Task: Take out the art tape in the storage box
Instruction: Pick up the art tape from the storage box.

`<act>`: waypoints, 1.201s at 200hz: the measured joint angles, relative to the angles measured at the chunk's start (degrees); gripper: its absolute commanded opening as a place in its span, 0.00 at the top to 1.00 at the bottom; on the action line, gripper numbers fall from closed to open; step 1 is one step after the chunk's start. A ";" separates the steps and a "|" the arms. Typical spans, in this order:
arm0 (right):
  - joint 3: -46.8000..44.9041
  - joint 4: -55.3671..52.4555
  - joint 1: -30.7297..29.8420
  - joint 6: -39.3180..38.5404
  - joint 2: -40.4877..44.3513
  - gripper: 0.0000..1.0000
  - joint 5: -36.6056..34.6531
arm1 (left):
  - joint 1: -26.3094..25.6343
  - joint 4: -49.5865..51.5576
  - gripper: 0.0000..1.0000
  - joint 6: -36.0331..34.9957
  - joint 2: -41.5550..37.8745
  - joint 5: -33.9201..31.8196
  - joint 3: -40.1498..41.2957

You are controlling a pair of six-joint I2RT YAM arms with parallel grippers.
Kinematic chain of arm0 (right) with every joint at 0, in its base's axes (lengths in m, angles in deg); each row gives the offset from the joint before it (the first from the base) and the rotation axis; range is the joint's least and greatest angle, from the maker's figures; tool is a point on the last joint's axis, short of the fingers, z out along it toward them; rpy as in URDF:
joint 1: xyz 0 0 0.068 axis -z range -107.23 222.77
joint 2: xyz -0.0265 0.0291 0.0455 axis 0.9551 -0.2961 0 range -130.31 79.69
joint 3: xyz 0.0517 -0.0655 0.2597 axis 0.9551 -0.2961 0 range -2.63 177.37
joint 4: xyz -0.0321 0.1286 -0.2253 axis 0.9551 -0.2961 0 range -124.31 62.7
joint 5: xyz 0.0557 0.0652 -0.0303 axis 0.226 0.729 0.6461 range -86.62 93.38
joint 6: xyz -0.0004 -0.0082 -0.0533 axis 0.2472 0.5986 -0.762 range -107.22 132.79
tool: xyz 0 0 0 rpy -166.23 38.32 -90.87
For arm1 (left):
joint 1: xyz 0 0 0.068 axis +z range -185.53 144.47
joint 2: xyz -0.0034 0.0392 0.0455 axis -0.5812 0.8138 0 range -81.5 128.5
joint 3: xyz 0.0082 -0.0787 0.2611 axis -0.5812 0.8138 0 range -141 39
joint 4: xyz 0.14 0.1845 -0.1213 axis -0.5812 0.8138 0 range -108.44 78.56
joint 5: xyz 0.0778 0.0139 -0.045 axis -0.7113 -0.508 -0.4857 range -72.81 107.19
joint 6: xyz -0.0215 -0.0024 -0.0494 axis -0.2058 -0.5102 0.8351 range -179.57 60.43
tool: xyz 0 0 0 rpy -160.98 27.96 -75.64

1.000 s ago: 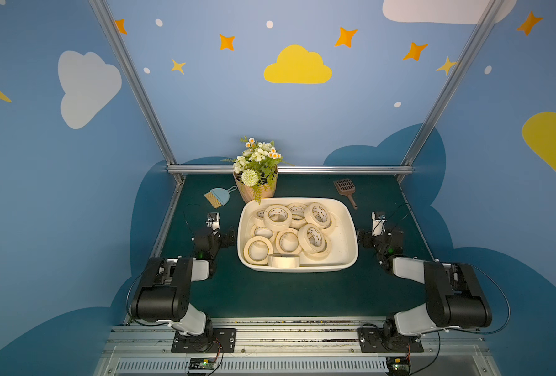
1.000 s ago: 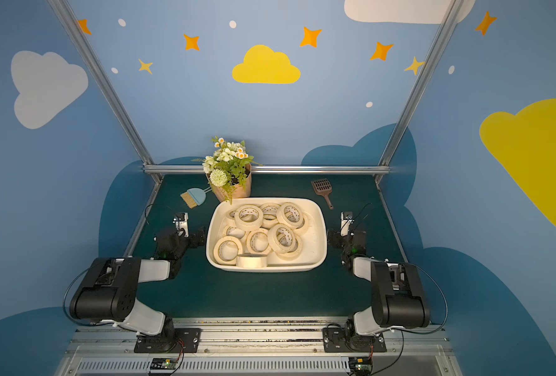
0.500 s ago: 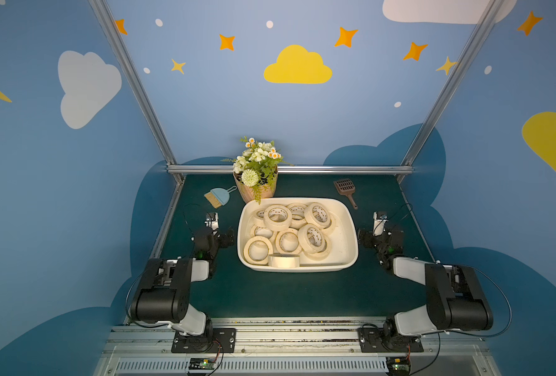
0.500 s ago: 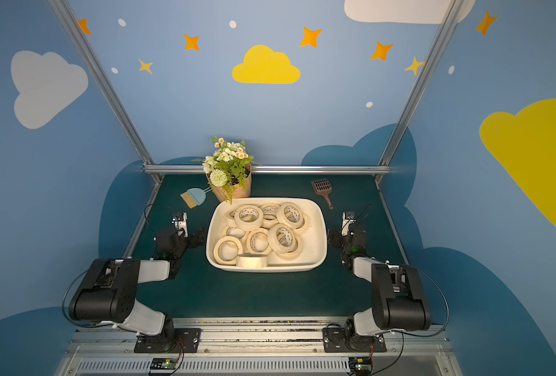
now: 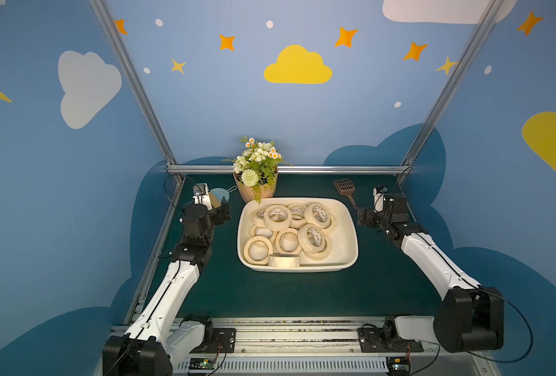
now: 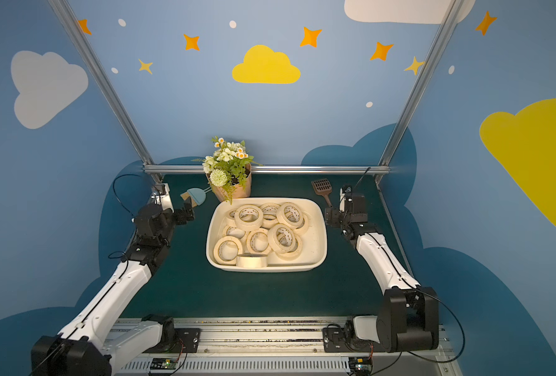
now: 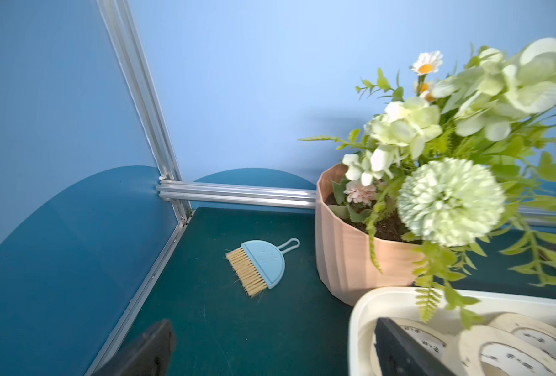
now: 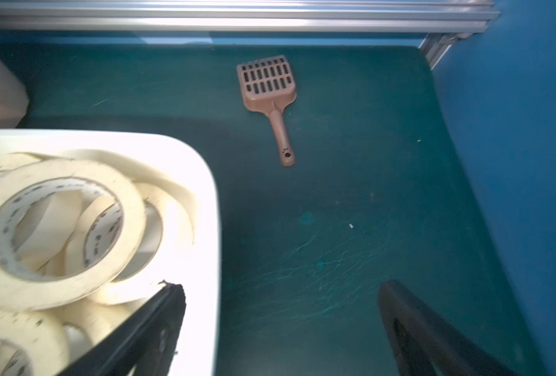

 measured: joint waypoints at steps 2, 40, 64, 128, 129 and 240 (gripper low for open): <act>0.31 -0.57 -0.24 0.13 0.00 0.02 0.26 | -0.55 1.25 0.01 0.04 0.33 -0.11 -1.14; 9.62 -11.50 -6.16 2.71 -2.95 0.06 8.63 | -7.69 18.45 0.00 0.90 8.90 0.55 -17.46; 14.16 -14.86 -8.48 5.29 -7.65 0.18 15.45 | -8.39 25.14 0.00 1.01 12.20 3.48 -20.33; 23.69 -18.67 -7.98 11.13 -25.59 0.43 23.67 | -7.17 28.94 0.00 1.86 13.53 8.41 -18.12; 23.80 -18.69 -7.96 11.13 -25.79 0.44 23.71 | -7.08 28.94 0.00 1.86 13.49 8.50 -17.99; 33.29 -19.98 -6.49 12.74 -39.69 0.49 24.17 | -0.57 25.33 0.00 4.37 12.52 14.91 -13.97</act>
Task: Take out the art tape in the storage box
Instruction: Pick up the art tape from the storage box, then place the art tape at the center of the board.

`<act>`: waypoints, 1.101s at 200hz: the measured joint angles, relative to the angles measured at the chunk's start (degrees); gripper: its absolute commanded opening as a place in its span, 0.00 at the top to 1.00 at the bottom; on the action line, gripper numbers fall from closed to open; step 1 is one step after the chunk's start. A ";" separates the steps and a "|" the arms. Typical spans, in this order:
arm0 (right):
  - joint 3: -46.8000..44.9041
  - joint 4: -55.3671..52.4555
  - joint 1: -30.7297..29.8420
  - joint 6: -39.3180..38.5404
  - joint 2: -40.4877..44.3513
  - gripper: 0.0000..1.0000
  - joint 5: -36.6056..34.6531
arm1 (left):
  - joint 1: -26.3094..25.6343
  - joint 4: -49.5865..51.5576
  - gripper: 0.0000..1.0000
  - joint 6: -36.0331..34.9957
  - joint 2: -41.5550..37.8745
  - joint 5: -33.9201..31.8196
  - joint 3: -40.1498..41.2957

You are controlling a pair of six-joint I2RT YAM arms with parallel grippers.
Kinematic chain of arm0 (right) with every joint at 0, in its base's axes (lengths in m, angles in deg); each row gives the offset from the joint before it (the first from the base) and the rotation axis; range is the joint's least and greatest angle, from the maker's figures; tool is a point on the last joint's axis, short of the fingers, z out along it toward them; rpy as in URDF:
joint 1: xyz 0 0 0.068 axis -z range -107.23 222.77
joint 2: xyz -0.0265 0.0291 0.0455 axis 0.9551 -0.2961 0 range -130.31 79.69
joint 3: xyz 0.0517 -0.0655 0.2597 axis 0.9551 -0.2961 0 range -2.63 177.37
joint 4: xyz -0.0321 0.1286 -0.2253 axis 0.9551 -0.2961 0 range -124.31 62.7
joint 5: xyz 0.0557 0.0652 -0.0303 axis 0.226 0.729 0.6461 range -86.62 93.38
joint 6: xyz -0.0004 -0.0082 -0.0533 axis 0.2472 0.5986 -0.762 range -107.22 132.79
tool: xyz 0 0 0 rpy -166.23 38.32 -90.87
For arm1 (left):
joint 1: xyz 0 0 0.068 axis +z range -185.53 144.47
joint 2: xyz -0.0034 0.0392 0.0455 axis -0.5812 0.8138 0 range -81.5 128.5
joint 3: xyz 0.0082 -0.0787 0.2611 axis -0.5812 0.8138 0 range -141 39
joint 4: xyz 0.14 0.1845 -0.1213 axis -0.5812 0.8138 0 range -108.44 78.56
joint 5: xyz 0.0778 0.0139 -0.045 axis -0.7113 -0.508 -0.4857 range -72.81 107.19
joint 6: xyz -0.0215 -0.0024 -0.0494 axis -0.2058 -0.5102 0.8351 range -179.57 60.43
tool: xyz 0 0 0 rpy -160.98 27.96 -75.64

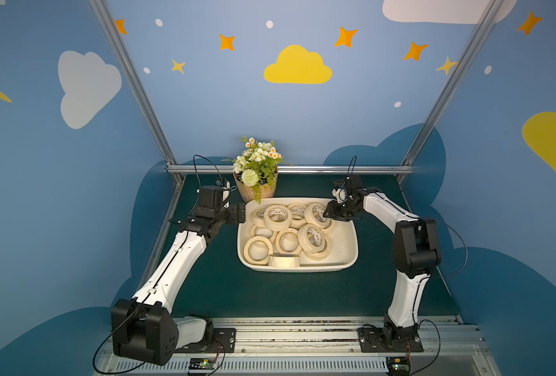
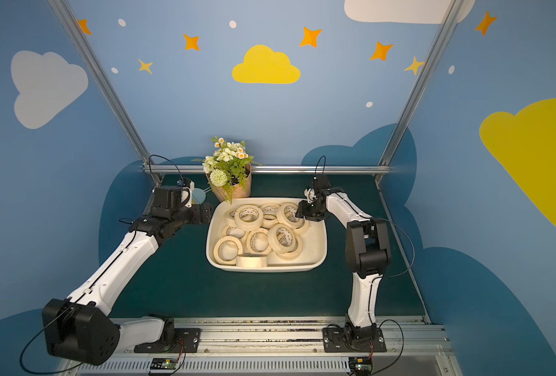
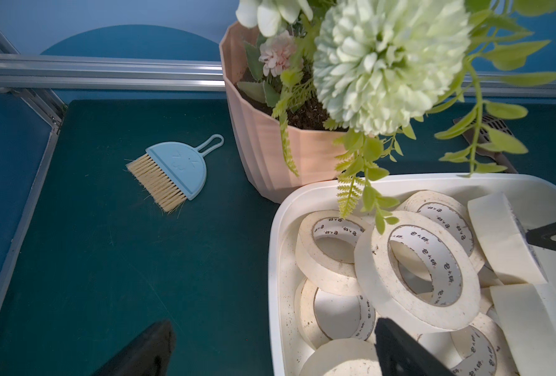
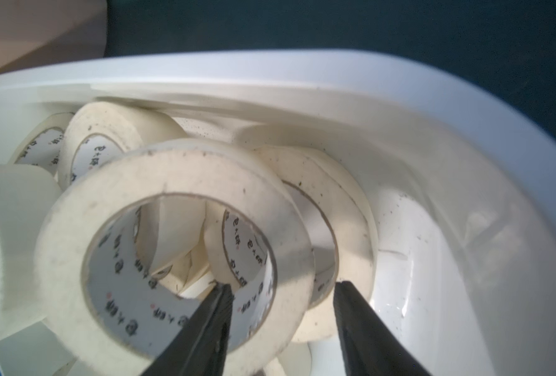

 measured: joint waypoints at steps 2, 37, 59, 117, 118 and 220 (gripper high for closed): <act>0.11 0.07 0.00 0.07 -0.33 0.49 0.07 | 0.00 0.00 0.00 0.04 -0.02 0.09 0.02; 0.39 0.63 -0.35 0.94 -2.32 0.71 0.79 | 0.35 -0.07 0.00 0.09 -0.02 0.76 0.17; 0.46 1.05 -0.74 1.38 -2.32 0.79 0.42 | 0.39 -0.07 0.00 0.09 -0.02 0.85 0.17; 4.46 -6.05 -1.53 -1.70 -0.13 1.00 -6.73 | 0.48 -0.04 0.00 0.07 -0.02 1.01 0.17; 4.57 -6.21 -1.53 -1.77 -0.04 1.00 -6.86 | 0.48 -0.04 0.00 0.07 -0.02 1.01 0.17; 17.00 -25.70 22.05 -5.42 8.09 1.00 -28.04 | 0.48 0.00 0.00 -0.09 -0.02 1.66 0.17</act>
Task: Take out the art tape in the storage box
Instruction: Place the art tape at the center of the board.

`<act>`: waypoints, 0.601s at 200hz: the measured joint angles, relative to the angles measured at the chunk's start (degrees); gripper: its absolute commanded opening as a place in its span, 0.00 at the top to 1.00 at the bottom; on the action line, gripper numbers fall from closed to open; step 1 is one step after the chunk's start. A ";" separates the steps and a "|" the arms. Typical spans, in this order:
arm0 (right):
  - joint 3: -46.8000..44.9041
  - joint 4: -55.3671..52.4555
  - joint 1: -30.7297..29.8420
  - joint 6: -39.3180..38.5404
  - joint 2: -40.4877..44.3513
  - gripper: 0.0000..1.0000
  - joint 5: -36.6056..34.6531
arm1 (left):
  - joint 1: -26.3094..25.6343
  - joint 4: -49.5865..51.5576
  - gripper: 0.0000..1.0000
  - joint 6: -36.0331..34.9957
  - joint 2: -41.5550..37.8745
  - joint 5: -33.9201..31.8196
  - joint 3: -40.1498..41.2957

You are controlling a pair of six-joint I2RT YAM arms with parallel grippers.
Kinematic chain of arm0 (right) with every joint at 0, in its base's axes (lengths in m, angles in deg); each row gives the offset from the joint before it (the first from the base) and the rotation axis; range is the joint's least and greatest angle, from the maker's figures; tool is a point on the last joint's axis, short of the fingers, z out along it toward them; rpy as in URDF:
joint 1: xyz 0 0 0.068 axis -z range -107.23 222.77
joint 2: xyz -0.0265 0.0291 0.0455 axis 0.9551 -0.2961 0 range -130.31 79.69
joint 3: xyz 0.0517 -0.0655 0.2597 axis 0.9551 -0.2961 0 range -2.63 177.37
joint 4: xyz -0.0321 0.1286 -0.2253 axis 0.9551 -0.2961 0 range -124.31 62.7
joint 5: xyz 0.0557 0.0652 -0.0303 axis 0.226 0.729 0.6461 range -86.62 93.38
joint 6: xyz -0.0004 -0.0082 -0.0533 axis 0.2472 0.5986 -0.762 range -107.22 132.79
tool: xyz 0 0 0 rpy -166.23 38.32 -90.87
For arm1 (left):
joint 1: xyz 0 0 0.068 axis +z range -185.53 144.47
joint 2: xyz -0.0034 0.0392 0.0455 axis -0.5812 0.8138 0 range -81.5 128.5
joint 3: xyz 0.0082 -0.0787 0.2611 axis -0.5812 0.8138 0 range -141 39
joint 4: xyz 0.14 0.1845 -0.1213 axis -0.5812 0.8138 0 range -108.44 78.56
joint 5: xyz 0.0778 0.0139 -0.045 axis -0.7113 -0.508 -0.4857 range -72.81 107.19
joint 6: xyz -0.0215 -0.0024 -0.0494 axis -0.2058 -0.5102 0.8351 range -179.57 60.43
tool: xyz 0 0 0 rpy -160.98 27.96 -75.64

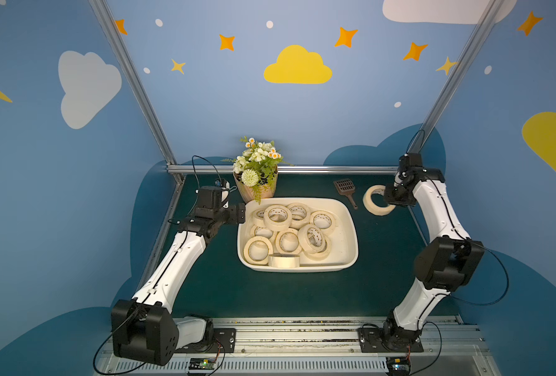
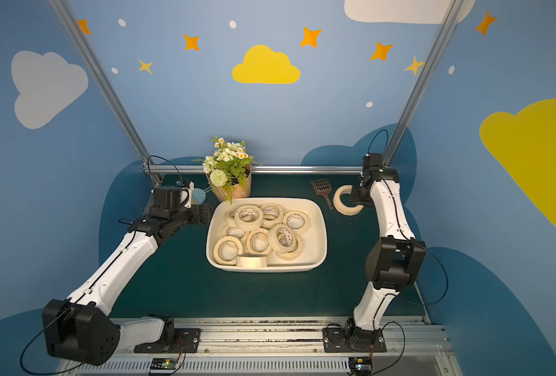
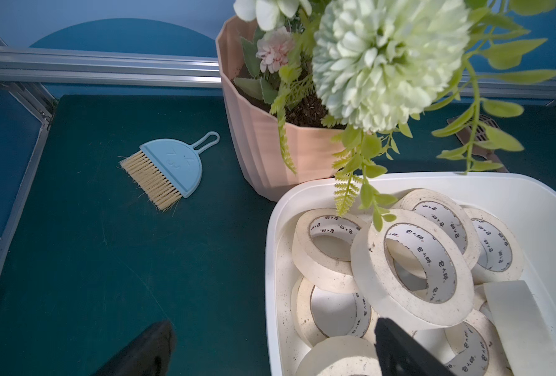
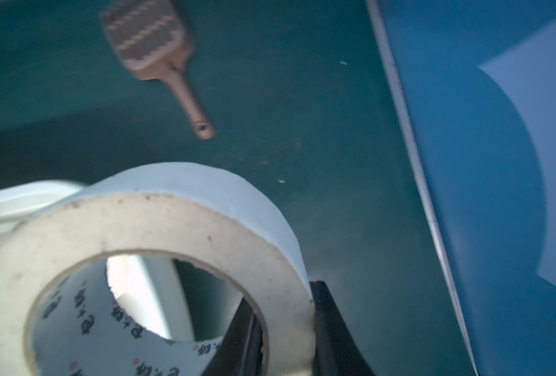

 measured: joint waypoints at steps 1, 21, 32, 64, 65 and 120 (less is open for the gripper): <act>0.13 -0.04 0.26 0.02 -0.28 1.00 -0.17 | 0.00 0.00 0.00 -0.02 0.00 0.02 0.00; 4.20 -1.68 6.10 1.14 -8.35 1.00 -2.19 | 0.00 -0.02 0.00 -0.07 -0.04 0.24 0.04; 6.27 -2.51 8.07 1.77 -12.74 1.00 -2.32 | 0.00 -0.04 0.00 -0.04 -0.11 0.26 0.24; 14.53 -5.29 11.02 3.21 -24.13 1.00 -1.88 | 0.00 -0.04 0.00 -0.13 -0.17 0.46 0.44; 14.73 -5.35 11.06 3.19 -24.30 1.00 -1.86 | 0.00 -0.04 0.00 -0.13 -0.17 0.46 0.44; 26.36 -6.91 12.39 3.32 -32.04 1.00 -0.83 | 0.00 -0.07 0.00 -0.52 -0.22 0.63 0.46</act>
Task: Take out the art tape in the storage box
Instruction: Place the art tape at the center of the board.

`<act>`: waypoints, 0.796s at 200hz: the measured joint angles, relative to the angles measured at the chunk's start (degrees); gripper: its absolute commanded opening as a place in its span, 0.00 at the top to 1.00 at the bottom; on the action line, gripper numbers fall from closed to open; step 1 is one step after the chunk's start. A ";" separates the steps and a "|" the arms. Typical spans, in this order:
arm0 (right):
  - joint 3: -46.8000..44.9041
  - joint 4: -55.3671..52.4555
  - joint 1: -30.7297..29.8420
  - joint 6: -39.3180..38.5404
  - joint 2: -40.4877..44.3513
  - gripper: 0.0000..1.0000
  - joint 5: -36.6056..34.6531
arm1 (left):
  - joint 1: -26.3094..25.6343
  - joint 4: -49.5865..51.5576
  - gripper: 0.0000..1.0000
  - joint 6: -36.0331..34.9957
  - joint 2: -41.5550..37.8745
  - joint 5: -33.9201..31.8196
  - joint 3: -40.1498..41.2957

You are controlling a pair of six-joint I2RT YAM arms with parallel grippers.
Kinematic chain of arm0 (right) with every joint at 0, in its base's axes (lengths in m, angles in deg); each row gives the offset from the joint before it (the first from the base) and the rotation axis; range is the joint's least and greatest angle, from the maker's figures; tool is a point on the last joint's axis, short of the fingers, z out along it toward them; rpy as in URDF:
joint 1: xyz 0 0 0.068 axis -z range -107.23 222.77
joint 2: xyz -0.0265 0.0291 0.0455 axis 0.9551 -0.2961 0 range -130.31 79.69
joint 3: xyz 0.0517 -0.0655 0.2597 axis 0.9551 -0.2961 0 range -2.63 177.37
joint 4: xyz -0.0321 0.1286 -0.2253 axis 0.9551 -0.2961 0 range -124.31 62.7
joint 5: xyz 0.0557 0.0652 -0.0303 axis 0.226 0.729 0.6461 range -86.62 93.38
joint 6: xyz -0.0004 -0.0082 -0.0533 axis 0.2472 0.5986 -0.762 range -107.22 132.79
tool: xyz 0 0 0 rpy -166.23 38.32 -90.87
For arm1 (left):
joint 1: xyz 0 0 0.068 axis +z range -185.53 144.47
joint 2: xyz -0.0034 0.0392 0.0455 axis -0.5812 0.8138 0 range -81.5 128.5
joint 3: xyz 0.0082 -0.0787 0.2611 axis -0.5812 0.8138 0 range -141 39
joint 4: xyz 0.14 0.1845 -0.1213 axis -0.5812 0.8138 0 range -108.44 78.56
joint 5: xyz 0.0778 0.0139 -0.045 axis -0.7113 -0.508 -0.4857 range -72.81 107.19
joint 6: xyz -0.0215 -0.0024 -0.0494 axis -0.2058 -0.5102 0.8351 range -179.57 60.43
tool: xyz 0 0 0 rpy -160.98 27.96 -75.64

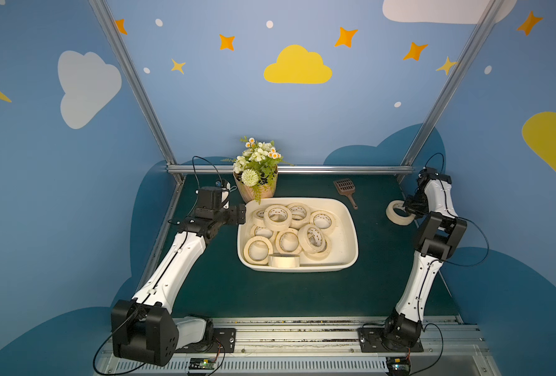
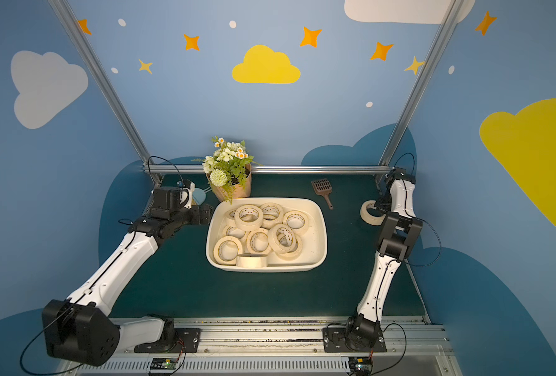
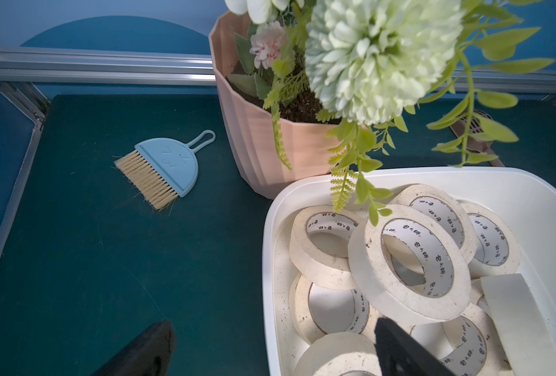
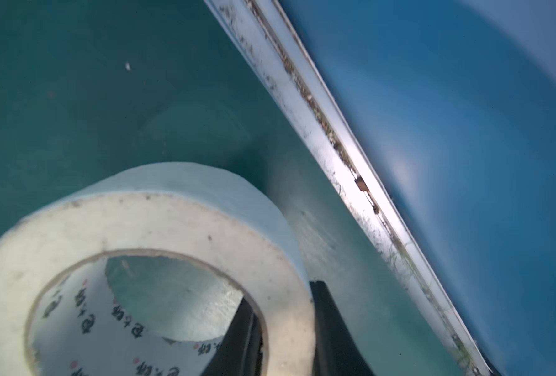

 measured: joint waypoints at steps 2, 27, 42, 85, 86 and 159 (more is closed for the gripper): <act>0.13 0.00 0.07 -0.02 -0.15 1.00 0.00 | 0.00 -0.02 0.00 -0.02 0.00 0.00 0.00; 0.72 -0.07 0.68 -0.13 -1.75 1.00 0.00 | 0.00 0.00 0.00 -0.07 0.00 0.00 0.00; 1.42 -0.02 1.16 -0.17 -3.43 1.00 0.00 | 0.00 0.00 0.00 -0.15 0.00 0.00 0.00; 2.16 -0.09 1.70 -0.42 -5.73 0.87 0.20 | 0.00 0.00 0.00 -0.22 0.00 0.02 0.00; 2.19 -0.09 1.70 -0.42 -5.73 0.85 0.20 | 0.00 0.00 0.00 -0.22 0.00 0.02 0.00; 0.85 0.04 1.38 -2.84 -4.26 0.19 -0.33 | 0.00 0.00 0.00 -0.22 0.02 0.26 0.00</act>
